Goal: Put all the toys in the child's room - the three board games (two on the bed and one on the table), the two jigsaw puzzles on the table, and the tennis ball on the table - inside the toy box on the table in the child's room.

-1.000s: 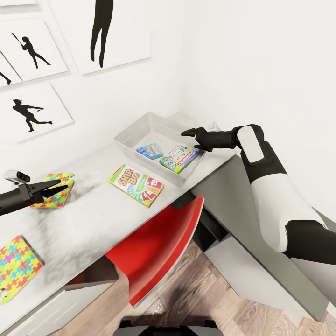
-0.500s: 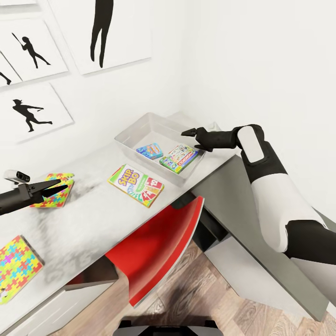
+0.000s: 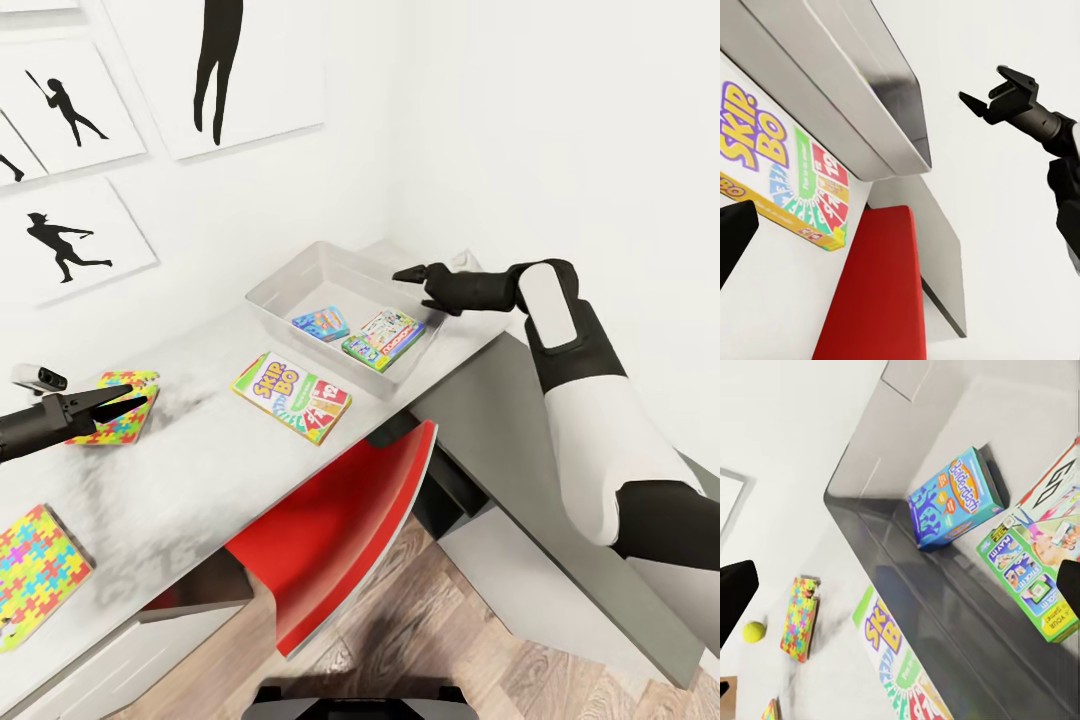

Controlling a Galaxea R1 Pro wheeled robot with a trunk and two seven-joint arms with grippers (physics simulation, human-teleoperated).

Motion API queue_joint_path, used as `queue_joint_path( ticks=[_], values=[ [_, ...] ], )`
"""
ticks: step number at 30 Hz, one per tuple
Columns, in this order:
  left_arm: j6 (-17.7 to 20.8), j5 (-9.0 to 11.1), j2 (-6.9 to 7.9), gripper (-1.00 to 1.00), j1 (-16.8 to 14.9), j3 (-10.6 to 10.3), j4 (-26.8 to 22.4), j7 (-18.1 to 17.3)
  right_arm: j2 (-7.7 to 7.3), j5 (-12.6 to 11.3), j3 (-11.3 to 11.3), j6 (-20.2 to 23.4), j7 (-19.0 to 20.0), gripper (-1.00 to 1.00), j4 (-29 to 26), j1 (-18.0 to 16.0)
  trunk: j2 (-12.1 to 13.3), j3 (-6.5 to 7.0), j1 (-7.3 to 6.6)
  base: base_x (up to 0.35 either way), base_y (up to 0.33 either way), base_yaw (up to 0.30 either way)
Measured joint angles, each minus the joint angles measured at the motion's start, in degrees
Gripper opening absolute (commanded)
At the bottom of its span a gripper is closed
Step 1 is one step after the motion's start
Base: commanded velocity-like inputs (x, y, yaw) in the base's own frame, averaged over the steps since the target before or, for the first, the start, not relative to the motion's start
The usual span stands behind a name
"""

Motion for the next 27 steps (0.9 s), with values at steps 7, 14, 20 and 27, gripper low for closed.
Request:
queue_joint_path(
  ticks=[7, 14, 20, 27],
  values=[
    [0.00, 0.00, -0.03, 1.00, 0.00, -0.11, -0.06, 0.00, -0.09, -0.05, -0.02, 0.00, 0.00, 1.00, -1.61, 1.45, 0.00, 0.00, 0.00, 0.000, 0.000, -0.002],
    [-0.04, -0.28, -0.19, 1.00, -0.02, -0.57, -0.06, -0.01, -0.17, -0.09, -0.23, 0.00, 0.00, 1.00, -7.03, 5.04, -0.01, 0.30, 0.00, 0.000, 0.000, -0.150],
    [-0.08, -0.39, -0.27, 1.00, -0.02, -0.58, -0.06, -0.01, -1.91, -3.29, -0.34, -0.01, 0.01, 1.00, -10.78, 8.21, -0.01, 0.73, 0.00, 0.000, 0.000, -0.189],
    [-0.09, -0.45, -0.24, 1.00, -0.01, -0.56, -0.07, -0.01, -4.70, -9.51, -0.12, 0.00, -0.34, 1.00, -13.29, 9.38, 0.00, 1.31, 0.00, 0.000, 0.000, -0.155]
  ],
)
